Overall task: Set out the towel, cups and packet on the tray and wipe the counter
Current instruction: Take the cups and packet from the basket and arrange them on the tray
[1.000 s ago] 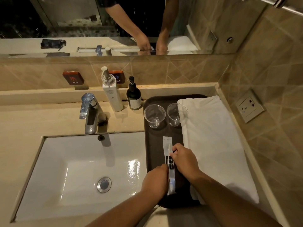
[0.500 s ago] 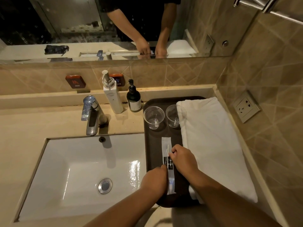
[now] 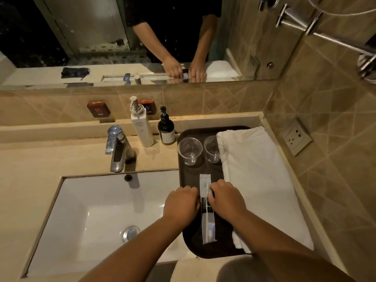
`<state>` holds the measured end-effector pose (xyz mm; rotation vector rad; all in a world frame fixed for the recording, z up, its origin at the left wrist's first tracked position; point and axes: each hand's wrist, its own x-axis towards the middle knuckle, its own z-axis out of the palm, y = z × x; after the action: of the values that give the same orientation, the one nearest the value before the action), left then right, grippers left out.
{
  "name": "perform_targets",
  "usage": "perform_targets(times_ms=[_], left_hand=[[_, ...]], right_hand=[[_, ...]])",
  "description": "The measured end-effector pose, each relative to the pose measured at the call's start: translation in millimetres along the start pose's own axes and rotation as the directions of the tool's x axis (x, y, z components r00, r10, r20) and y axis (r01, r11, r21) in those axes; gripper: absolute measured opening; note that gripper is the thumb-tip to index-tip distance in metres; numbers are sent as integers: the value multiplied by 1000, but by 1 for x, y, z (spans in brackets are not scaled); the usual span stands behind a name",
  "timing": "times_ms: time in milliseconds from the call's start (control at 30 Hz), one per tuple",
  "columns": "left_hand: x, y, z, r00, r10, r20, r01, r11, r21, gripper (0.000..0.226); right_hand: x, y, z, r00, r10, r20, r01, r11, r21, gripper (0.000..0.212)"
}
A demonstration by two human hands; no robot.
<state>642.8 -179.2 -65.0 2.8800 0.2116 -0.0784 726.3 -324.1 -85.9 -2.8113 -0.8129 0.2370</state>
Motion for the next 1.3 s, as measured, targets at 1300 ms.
perform_targets(times_ms=[1300], left_hand=[[-141, -44, -44, 981, -190, -49, 195, 962, 193, 43]], right_hand=[[-78, -87, -31, 985, -100, 140, 109, 992, -64, 67]])
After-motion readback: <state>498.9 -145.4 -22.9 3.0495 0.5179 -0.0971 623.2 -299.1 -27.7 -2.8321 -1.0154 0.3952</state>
